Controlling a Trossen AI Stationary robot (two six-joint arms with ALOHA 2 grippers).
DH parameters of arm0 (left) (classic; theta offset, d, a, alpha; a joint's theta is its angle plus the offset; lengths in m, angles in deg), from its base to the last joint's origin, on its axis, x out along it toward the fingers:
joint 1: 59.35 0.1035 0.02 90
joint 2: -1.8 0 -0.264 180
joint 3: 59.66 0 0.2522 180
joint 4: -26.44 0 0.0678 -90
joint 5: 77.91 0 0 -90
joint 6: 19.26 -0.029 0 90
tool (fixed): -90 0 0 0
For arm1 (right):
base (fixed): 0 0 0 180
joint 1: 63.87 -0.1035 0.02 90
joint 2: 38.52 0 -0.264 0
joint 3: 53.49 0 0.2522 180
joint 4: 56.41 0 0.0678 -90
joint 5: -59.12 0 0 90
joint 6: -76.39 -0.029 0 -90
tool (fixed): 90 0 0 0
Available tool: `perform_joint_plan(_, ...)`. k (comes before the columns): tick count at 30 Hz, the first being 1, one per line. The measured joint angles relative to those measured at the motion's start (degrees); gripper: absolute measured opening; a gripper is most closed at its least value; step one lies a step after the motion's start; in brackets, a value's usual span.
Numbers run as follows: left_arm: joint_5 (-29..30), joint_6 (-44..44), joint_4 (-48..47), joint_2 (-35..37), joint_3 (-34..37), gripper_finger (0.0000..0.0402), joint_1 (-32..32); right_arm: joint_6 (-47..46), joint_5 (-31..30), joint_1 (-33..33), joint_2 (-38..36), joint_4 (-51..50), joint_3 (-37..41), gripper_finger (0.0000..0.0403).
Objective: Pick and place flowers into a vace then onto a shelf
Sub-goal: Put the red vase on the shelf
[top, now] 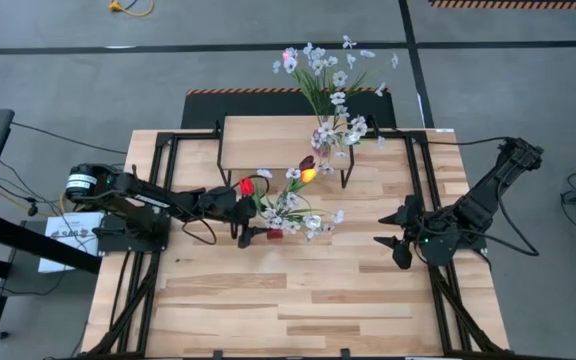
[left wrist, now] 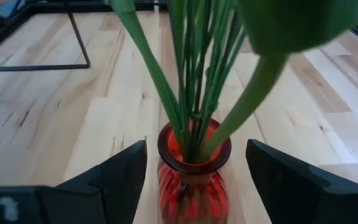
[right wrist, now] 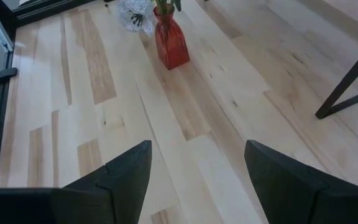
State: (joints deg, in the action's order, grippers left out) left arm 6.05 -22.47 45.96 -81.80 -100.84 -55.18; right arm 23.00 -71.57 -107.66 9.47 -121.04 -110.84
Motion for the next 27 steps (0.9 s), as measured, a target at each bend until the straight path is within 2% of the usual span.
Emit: perform_joint_plan(27, -1.48, -3.69, 1.33, 0.0, 0.0, 0.0264, 0.82, 1.33, -0.04, 0.0, 0.0, 0.55, 0.0, 0.025)
